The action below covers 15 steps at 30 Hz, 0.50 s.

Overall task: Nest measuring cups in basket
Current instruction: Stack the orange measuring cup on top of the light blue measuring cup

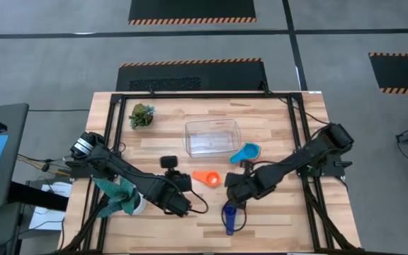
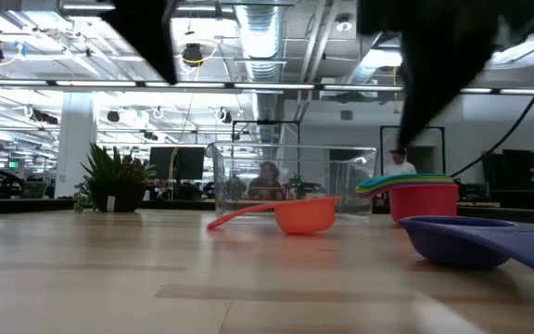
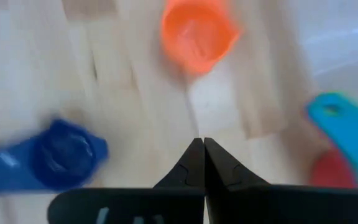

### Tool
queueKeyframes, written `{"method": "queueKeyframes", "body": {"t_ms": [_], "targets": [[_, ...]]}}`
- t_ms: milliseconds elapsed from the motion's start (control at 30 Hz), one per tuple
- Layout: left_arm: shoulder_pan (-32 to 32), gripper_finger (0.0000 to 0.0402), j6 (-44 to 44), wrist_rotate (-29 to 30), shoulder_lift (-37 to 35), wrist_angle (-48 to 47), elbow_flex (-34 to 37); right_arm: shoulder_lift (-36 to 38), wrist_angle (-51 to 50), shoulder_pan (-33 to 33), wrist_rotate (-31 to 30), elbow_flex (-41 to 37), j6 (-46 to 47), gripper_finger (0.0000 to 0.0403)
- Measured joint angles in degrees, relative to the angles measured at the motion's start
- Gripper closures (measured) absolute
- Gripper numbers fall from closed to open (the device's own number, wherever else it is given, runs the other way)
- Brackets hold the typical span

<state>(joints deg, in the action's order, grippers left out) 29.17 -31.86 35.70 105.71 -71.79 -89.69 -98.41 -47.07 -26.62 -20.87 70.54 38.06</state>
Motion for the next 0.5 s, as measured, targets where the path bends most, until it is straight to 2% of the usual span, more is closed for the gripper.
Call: {"method": "queueKeyframes", "body": {"t_ms": [100,233,367,500], "targets": [[-1.26,0.0401,7.83,-0.56,0.37,11.11,0.01,4.85,-5.44,-1.73,-5.86,2.92,3.82,0.0392],[-5.65,0.0391,17.04,-9.66,1.33,25.36,0.0,12.24,-12.91,-3.92,-12.57,5.48,10.99,0.0392],[-10.48,0.0357,23.62,-17.04,2.95,32.53,-0.09,19.36,-15.81,-5.52,-16.21,5.78,14.94,0.039],[-14.23,0.0303,25.86,-22.8,5.75,33.9,-0.05,24.31,-18.95,-7.09,-17.28,5.79,15.04,0.0387]]}}
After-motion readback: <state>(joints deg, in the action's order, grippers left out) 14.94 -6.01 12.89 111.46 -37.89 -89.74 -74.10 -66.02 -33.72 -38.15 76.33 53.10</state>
